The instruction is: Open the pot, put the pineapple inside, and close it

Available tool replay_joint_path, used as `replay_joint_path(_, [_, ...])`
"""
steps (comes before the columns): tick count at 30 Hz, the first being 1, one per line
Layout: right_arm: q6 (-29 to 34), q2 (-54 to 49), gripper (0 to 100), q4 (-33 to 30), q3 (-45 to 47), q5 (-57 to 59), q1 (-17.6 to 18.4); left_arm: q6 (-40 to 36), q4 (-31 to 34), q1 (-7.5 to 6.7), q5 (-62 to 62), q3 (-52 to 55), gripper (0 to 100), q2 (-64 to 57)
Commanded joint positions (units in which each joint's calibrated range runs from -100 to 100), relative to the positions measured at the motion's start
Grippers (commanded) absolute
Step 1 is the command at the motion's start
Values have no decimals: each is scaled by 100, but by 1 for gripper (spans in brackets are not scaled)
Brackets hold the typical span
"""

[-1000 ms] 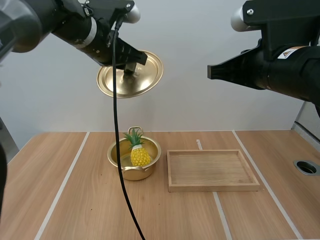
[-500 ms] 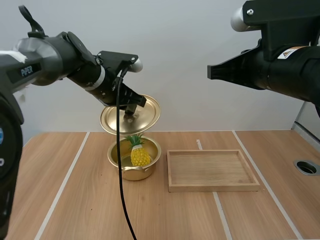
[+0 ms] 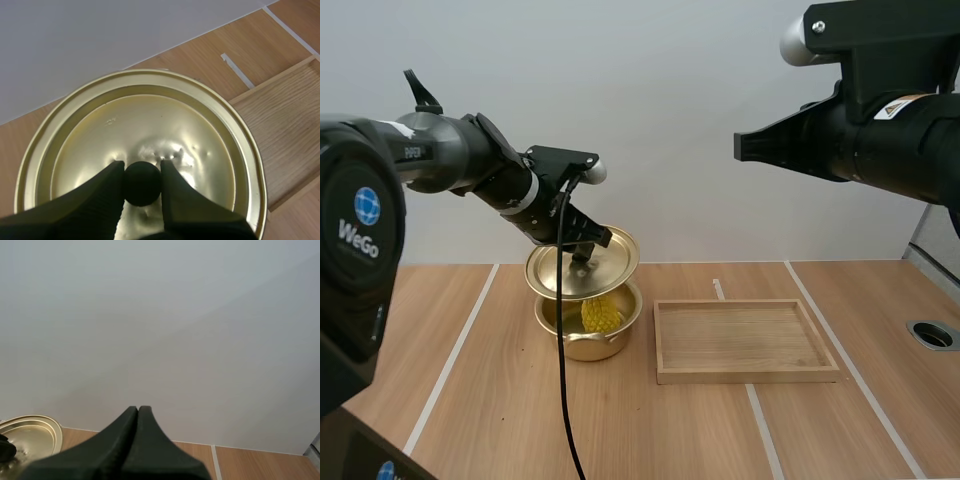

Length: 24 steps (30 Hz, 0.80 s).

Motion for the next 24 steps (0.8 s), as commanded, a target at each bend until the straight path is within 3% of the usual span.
replay_joint_path(1, [-1, -64, 0, -34, -8, 33, -24, 183, -292, -11, -198, 22, 0, 155])
replay_joint_path(24, [-1, -64, 0, -34, -8, 33, -24, 539, -476, -11, -438, 172, 0, 1126])
